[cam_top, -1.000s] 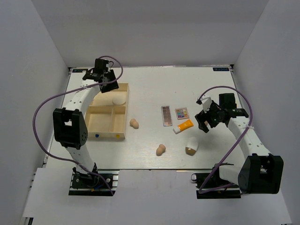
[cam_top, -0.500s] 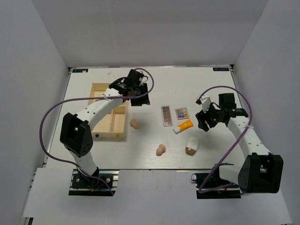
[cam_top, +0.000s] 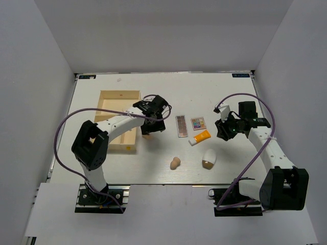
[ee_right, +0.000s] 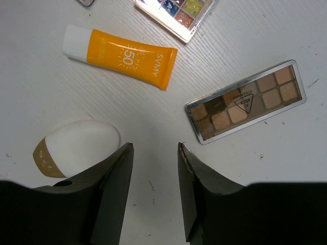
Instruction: Organize the makeup
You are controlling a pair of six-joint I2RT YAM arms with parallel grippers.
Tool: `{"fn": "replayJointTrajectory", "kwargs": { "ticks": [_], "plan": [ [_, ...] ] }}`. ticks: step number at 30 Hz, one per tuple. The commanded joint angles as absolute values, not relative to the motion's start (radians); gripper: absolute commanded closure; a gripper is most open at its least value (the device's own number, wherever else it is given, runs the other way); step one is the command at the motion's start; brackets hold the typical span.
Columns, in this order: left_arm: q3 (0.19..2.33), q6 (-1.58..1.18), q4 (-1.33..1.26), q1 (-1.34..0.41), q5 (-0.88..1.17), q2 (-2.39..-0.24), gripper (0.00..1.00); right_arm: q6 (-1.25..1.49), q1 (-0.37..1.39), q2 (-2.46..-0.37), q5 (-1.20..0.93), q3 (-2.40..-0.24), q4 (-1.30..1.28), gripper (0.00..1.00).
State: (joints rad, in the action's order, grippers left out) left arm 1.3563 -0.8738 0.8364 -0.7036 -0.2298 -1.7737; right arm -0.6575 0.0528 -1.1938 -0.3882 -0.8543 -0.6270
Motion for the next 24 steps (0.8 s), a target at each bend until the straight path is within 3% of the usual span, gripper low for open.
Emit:
{"fn": "replayJointTrajectory", "kwargs": {
  "ticks": [1,10,24],
  "plan": [
    [1.411,-0.911,0.860,-0.738,-0.362,-1.825,0.28,-0.652,0.051,-1.178,-0.397,-0.845,-0.604,0.53],
    [1.471,-0.919,0.971,-0.770,-0.552,-1.936,0.27,-0.650,0.051,-1.167,-0.382,-0.827,-0.597,0.53],
    [1.425,-0.911,0.945,-0.770,-0.592,-1.974,0.26,-0.647,0.051,-1.184,-0.379,-0.848,-0.597,0.53]
  ]
}}
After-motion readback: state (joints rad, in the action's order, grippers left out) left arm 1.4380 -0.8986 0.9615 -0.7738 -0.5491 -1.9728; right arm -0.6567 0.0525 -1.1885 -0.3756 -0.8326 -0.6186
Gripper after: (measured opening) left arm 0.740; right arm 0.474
